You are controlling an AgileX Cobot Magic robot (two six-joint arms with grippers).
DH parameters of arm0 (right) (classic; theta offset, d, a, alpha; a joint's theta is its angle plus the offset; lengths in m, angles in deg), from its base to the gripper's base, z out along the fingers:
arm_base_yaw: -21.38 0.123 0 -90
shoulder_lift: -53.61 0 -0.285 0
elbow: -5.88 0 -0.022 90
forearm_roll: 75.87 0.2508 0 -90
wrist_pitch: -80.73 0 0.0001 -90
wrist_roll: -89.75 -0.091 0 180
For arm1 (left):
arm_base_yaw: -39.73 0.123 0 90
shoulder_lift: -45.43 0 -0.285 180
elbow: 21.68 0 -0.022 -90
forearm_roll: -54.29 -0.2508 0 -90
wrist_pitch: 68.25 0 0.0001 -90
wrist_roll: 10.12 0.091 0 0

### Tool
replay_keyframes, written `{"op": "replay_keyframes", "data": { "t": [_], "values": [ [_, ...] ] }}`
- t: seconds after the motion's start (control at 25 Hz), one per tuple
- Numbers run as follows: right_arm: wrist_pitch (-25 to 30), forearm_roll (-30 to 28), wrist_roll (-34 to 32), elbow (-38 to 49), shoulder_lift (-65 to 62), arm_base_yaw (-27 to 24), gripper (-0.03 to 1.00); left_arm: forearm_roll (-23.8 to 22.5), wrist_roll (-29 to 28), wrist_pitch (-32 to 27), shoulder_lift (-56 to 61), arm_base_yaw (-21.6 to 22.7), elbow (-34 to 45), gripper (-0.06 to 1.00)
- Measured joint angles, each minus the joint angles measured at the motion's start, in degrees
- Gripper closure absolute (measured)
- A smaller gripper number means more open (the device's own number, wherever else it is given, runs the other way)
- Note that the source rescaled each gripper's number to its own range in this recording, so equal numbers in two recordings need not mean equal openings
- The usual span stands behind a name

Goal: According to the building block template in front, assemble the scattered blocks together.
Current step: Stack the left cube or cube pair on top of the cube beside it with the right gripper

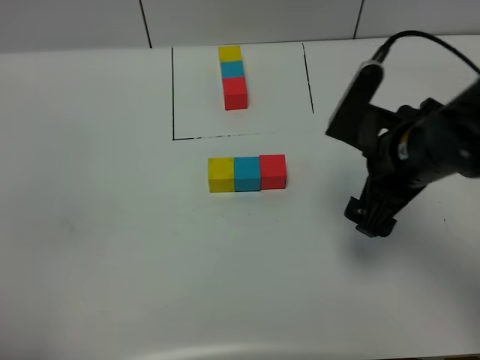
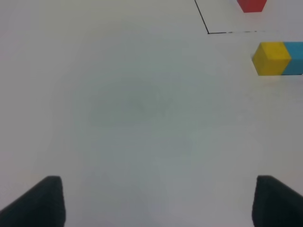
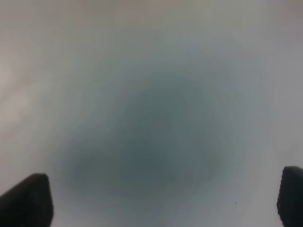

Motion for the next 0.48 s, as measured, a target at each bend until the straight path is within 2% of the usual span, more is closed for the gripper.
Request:
{"op": "replay_keyframes", "data": {
  "t": [0.32, 0.48],
  "values": [
    [12.6, 0.8, 9.1, -27.7, 24.1, 4.9, 0.1, 0.0, 0.0, 0.0, 0.0, 0.0, 0.0, 0.1],
    [16.9, 5.4, 13.4, -39.0, 32.1, 5.2, 0.14, 0.0, 0.0, 0.0, 0.0, 0.0, 0.0, 0.1]
  ]
}}
